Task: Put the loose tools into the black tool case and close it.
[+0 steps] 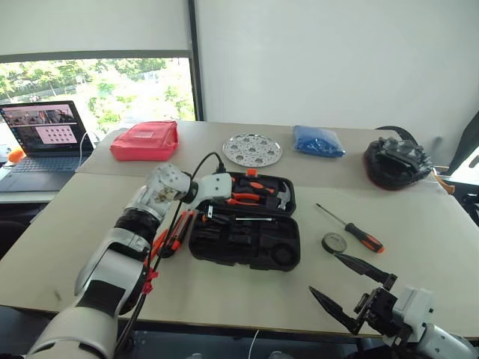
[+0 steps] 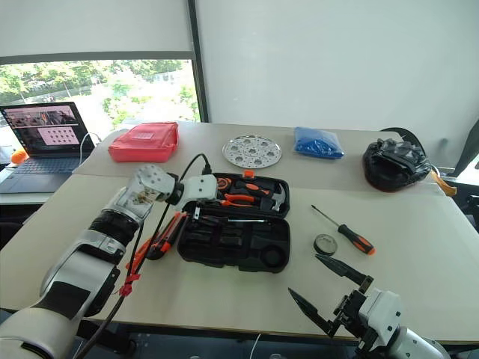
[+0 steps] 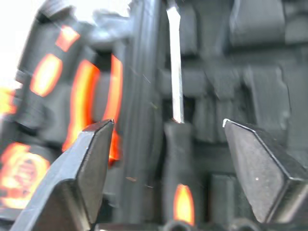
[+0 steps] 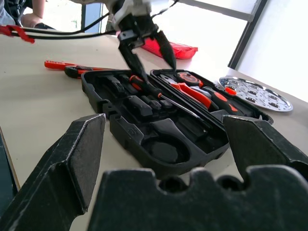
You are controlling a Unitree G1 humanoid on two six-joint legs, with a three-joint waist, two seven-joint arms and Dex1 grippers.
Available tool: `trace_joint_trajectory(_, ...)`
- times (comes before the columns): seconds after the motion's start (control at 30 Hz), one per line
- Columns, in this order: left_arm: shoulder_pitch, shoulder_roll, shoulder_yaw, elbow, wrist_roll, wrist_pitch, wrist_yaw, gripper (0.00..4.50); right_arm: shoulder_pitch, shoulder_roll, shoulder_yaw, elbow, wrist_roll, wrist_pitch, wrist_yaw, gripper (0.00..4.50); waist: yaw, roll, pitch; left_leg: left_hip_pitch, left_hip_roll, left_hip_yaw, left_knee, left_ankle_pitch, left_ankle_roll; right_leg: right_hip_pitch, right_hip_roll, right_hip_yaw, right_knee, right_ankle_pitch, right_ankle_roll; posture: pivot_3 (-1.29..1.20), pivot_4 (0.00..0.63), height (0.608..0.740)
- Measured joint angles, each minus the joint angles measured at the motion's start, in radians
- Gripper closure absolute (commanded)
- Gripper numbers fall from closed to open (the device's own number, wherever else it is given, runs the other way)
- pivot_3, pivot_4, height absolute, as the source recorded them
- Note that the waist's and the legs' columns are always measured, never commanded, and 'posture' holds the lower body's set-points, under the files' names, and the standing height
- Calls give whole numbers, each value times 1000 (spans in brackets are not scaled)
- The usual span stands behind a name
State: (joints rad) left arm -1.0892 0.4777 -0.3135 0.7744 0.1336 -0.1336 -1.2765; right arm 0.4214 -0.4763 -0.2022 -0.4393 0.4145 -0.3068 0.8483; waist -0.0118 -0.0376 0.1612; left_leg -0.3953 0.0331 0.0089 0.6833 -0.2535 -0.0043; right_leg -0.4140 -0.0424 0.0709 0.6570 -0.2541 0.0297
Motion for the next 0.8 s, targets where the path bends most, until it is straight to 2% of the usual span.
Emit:
trace_joint_trajectory(0.03, 4, 3, 13, -1, -7, 0, 4, 1360, 0, 0, 1, 1, 0, -3, 1, 0, -1, 0, 0, 0, 0, 0, 0, 0, 0, 0, 0, 0, 0, 0, 0, 0, 150, 740)
trace_joint_trajectory(0.2, 44, -2, 37, 29, -30, 9, 11, 3297, -2, 1, 14, 7, 0, -10, 3, 0, -1, 0, 0, 0, 0, 0, 0, 0, 0, 0, 0, 0, 0, 0, 0, 0, 150, 740)
trace_joint_trajectory(0.3, 55, -17, 59, 81, -56, 8, 11, 4309, -2, 0, 14, 17, 0, -10, 3, 0, -1, 0, 0, 0, 0, 0, 0, 0, 0, 0, 0, 0, 0, 0, 0, 0, 150, 740)
trace_joint_trajectory(0.33, 57, -23, 67, 103, -60, 8, 11, 4425, -1, 0, 14, 17, 0, -10, 3, 0, -1, 0, 0, 0, 0, 0, 0, 0, 0, 0, 0, 0, 0, 0, 0, 0, 150, 740)
trace_joint_trajectory(0.5, 72, -50, 82, 180, -61, 2, 43, 4425, 4, 0, 13, 17, 0, -13, 2, 0, -1, 0, 0, 0, 0, 0, 0, 0, 0, 0, 0, 0, 0, 0, 0, 0, 150, 740)
trace_joint_trajectory(0.7, 72, -65, 85, 188, -56, 1, 61, 4425, 17, -1, 13, 17, 0, -13, 0, 0, 0, 0, 0, 1, 0, 0, 0, 0, 0, 1, 0, 0, 0, 0, 0, 0, 150, 740)
trace_joint_trajectory(0.8, 72, -80, 86, 201, -53, 6, 85, 4425, 17, -1, 13, 17, 0, -13, -4, 0, 2, 0, 0, 6, -1, -1, 0, 0, 0, 7, 0, -1, -1, 0, 1, 0, 150, 740)
